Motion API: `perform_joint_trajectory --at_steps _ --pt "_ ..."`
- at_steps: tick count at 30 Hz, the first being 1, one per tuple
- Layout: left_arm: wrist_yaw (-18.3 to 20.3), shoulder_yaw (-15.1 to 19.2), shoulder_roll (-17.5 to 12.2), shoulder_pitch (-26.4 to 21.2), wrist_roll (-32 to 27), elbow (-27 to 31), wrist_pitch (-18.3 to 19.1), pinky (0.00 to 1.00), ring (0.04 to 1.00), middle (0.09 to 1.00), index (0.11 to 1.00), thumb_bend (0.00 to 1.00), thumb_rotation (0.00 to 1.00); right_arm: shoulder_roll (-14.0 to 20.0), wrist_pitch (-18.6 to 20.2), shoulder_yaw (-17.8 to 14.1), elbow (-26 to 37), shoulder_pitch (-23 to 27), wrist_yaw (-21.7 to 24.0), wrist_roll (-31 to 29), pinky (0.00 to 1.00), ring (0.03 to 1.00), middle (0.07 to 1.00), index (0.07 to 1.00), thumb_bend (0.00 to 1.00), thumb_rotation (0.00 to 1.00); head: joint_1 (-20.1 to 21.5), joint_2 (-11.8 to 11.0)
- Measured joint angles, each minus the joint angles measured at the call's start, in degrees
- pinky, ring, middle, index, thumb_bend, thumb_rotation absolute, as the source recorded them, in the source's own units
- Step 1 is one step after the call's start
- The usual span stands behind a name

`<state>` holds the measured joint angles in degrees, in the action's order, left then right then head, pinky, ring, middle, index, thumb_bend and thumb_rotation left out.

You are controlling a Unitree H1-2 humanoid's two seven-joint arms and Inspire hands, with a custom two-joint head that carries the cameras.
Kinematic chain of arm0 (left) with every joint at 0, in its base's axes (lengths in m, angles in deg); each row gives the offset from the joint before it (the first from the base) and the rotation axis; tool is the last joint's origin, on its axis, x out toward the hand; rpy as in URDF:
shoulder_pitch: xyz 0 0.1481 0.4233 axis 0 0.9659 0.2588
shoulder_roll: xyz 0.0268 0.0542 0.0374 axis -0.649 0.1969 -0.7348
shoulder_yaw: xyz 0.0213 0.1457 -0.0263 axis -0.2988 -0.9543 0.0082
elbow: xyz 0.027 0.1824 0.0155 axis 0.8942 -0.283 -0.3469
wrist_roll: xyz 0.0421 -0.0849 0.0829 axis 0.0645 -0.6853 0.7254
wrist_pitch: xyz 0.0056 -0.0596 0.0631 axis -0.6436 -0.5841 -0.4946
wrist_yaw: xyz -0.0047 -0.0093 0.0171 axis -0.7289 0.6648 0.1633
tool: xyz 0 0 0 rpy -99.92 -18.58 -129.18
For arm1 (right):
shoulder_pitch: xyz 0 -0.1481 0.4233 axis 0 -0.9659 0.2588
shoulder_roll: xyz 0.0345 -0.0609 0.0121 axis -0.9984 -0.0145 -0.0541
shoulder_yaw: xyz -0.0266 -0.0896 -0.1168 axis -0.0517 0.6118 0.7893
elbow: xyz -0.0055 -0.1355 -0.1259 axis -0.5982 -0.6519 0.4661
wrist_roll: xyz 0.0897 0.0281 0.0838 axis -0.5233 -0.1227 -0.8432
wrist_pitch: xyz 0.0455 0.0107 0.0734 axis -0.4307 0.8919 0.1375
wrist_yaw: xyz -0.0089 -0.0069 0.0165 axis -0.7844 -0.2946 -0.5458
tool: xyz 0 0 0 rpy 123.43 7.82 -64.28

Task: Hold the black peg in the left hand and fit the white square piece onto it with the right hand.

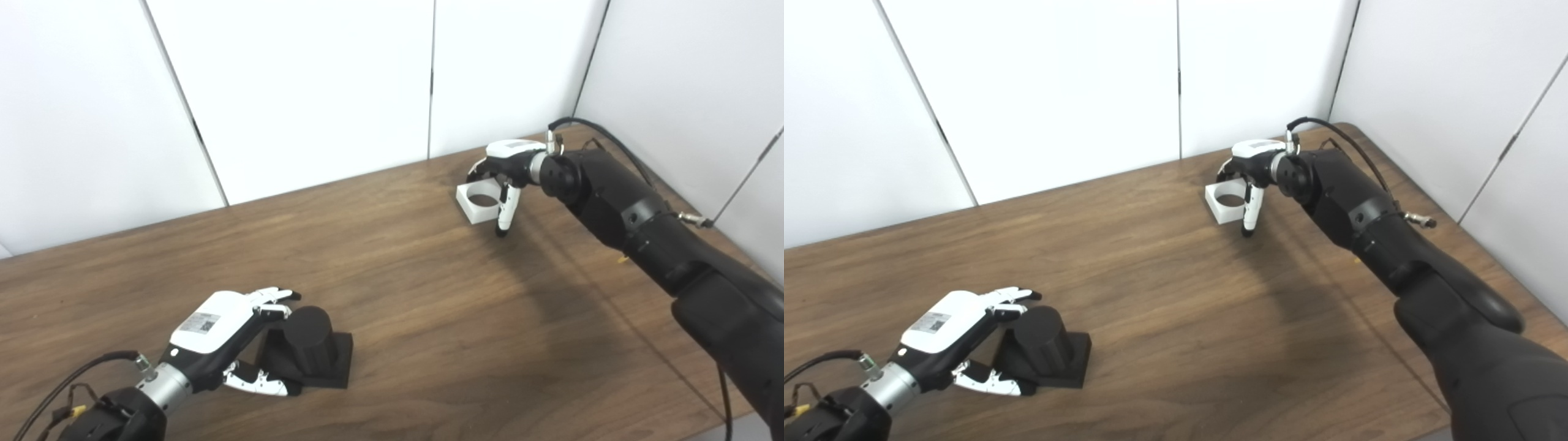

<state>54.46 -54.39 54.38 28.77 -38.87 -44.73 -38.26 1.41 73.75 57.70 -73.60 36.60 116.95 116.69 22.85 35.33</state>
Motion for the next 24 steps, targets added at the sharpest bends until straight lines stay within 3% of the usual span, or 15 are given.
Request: perform_joint_trajectory --at_steps 5,16,17,18,24 --pt "0.13 0.29 0.00 0.18 -0.09 0.03 -0.13 0.79 0.897 0.881 0.489 0.52 0.05 0.15 -0.22 -0.21 -1.13 -0.01 -1.88 0.01 0.72 0.844 0.853 0.679 0.78 0.12 -0.26 0.09" --pt "0.28 0.65 0.00 0.41 -0.46 0.19 -0.17 0.78 0.904 0.876 0.489 0.52 0.05 0.50 -2.05 -0.87 -2.03 -0.85 -5.31 -0.30 0.72 0.826 0.816 0.610 0.78 0.12 -0.26 0.61" --pt "0.30 0.66 0.00 0.41 -0.49 0.19 -0.17 0.78 0.905 0.875 0.489 0.52 0.05 0.50 -2.10 -0.88 -2.02 -0.91 -5.58 -0.29 0.72 0.822 0.813 0.541 0.63 0.13 -0.26 0.62" --pt "0.33 0.68 0.00 0.41 -0.50 0.19 -0.18 0.78 0.904 0.871 0.489 0.52 0.05 0.50 -2.13 -0.88 -2.02 -0.99 -5.90 -0.25 0.71 0.813 0.807 0.516 0.58 0.14 -0.26 0.62" --pt "0.34 0.75 0.00 0.41 -0.52 0.17 -0.41 0.78 0.906 0.867 0.489 0.52 0.05 0.49 -2.27 -1.43 -2.00 -1.67 -8.09 -0.40 0.71 0.798 0.777 0.483 0.53 0.14 -0.44 0.96"
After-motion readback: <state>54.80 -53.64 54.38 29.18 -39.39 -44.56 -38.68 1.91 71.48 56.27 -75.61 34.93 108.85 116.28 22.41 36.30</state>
